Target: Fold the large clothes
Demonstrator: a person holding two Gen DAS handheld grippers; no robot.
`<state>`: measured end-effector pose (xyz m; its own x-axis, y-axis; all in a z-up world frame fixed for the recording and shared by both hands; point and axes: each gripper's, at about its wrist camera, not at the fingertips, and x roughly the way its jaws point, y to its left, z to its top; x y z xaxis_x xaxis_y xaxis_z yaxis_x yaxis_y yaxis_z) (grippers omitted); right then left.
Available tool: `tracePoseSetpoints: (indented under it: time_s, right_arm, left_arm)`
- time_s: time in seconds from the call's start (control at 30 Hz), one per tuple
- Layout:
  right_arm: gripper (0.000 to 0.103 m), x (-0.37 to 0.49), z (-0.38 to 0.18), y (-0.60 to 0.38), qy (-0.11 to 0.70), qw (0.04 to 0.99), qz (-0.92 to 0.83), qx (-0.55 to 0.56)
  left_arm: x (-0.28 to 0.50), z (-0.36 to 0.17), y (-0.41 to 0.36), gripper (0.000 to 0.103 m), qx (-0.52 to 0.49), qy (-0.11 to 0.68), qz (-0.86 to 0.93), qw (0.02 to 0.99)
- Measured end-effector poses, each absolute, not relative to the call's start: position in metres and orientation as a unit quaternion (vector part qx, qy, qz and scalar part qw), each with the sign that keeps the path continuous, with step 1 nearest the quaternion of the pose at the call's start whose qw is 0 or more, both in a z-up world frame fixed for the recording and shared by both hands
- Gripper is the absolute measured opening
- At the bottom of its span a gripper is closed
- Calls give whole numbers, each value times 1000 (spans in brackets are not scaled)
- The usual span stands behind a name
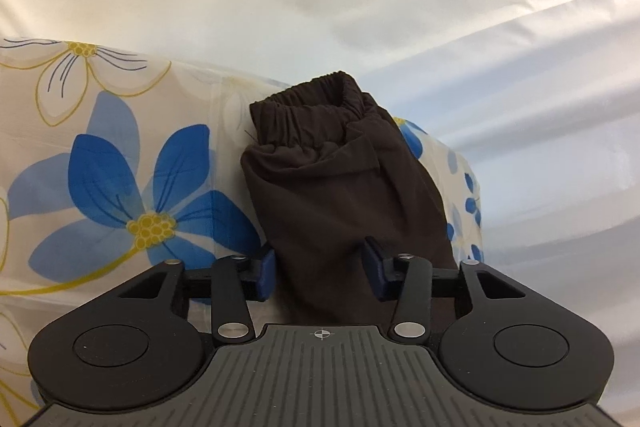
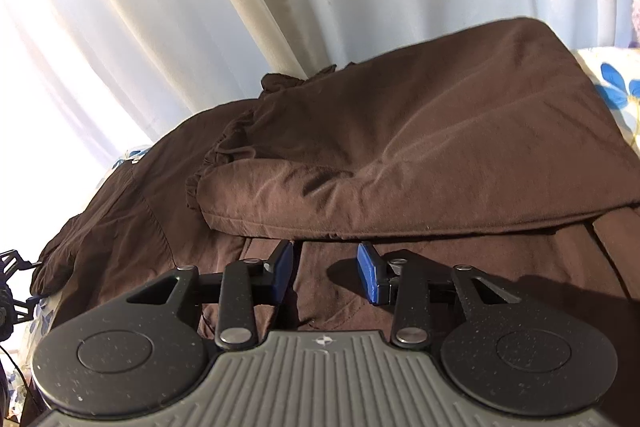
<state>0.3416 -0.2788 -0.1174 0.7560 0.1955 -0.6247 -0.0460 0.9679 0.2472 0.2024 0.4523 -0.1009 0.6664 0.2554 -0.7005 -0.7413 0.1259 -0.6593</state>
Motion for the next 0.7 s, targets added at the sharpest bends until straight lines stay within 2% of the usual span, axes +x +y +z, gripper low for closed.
tracePoseSetpoints:
  time_s: [0.03,0.07,0.1,0.2,0.43,0.53,0.57,0.63,0.7]
  right_arm:
    - [35,342,-116,-277,341,932,64,105]
    - [35,342,-115,-276,338,934,64,102]
    - [35,343,-114,-273,335,935,66,100]
    - [32,347,-111,-267,330,937,70,89]
    - [29,371,-100,-238,295,950,80,65]
    - [29,385,-108,-220,272,961,58,13]
    - [29,392,-115,-215,275,960,60,-5]
    - [30,414,-136,-209,340,938,61,-24]
    - [29,414,-133,-208,333,940,63,-33]
  left_arm:
    - [202,-103,455,29,-565,220,350,714]
    - [201,-105,457,26,-570,218,348,712]
    - [200,-106,458,19,-576,212,343,711]
    - [197,-100,456,13,-574,197,337,720]
    - [203,-36,430,8,-510,151,287,796]
    - [217,-2,410,8,-475,141,245,834]
    - [224,8,400,8,-459,140,229,847]
    - [238,28,377,8,-426,139,191,873]
    - [252,44,350,8,-403,140,145,893]
